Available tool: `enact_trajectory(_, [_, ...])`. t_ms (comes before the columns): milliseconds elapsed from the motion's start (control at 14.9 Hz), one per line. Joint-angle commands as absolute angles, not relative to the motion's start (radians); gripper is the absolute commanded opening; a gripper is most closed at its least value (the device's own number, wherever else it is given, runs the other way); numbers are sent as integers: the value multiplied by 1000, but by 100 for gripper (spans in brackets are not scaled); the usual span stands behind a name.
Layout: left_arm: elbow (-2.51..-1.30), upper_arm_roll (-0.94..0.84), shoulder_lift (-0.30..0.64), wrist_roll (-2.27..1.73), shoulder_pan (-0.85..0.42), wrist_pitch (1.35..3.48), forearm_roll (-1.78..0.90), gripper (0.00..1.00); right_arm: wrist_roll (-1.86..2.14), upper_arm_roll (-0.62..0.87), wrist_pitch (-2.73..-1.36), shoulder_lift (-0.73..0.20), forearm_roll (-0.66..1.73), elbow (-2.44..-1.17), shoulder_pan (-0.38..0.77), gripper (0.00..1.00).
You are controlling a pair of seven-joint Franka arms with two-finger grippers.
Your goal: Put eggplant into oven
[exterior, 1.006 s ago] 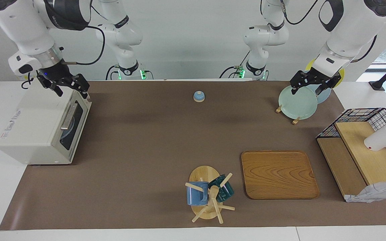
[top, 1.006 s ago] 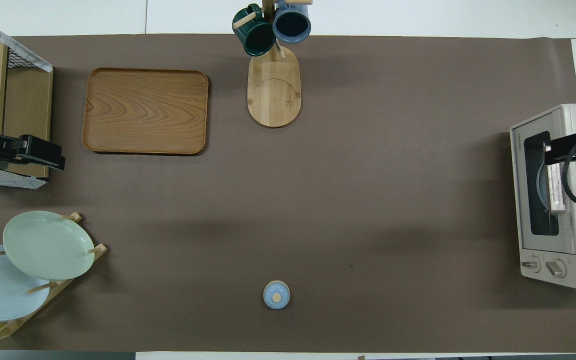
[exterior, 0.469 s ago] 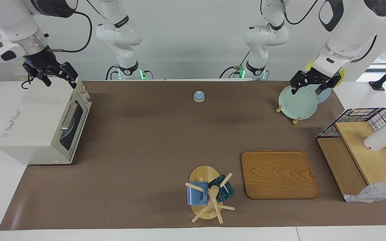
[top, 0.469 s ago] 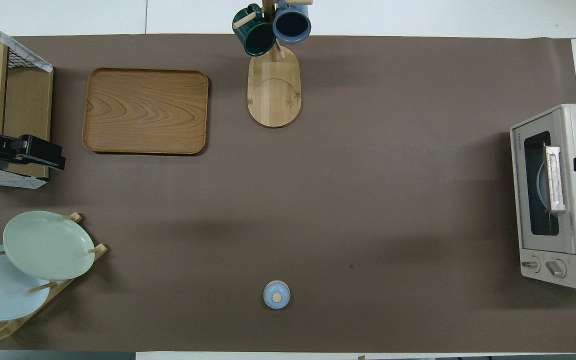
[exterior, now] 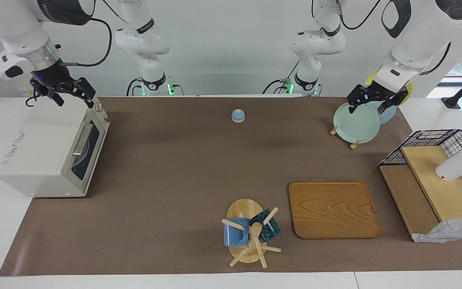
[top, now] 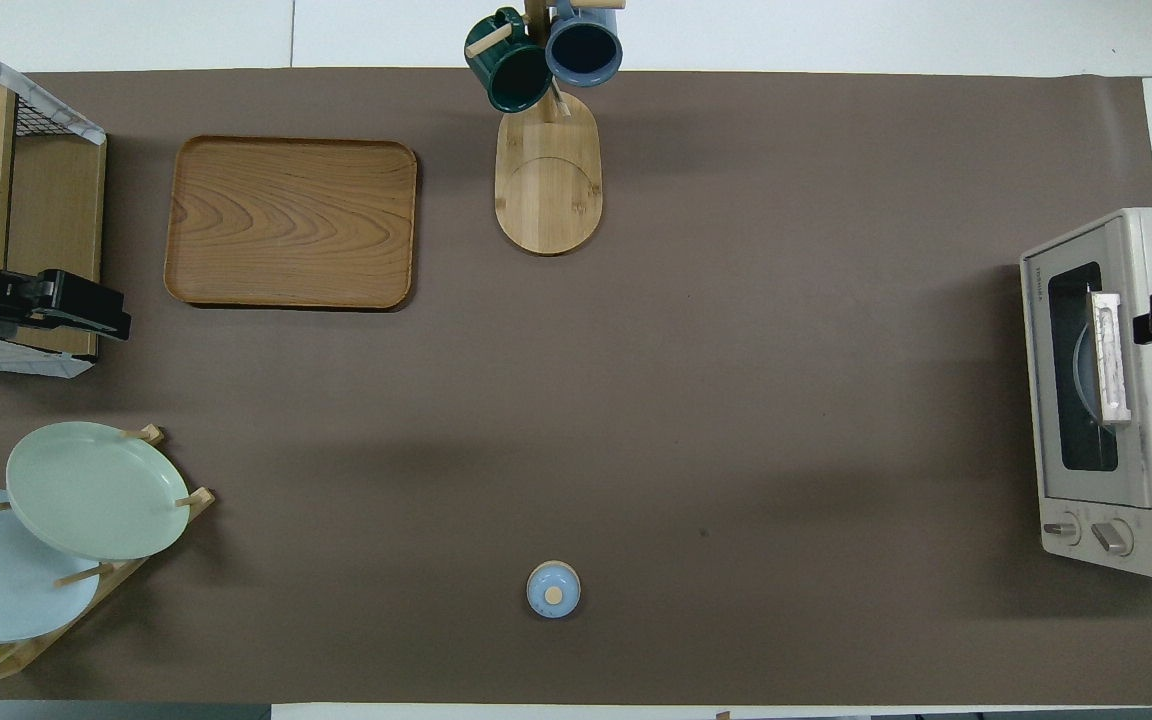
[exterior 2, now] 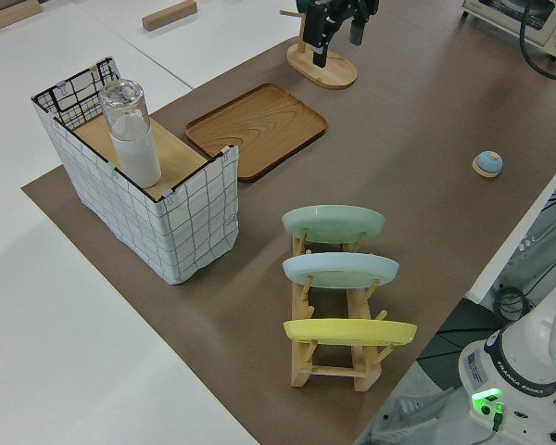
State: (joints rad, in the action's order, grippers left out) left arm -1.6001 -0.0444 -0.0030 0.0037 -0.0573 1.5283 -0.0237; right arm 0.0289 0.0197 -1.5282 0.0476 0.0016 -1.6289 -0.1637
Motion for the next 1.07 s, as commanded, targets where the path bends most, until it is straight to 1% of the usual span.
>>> enact_trajectory(0, [-1608,-49,-15,3,-51,1516,-6,100,66,26,-1536,54,23,-1622,-178,100])
enact_trajectory(603, [-1608,-49,-15,2,-51,1516,-6,100,69,26,-1565,54,15,-1628,-167,100])
enact_trajectory(1006, [-1608,-49,-15,3,-51,1516,-6,100,78,28,-1552,54,14,-1626,-167,100])
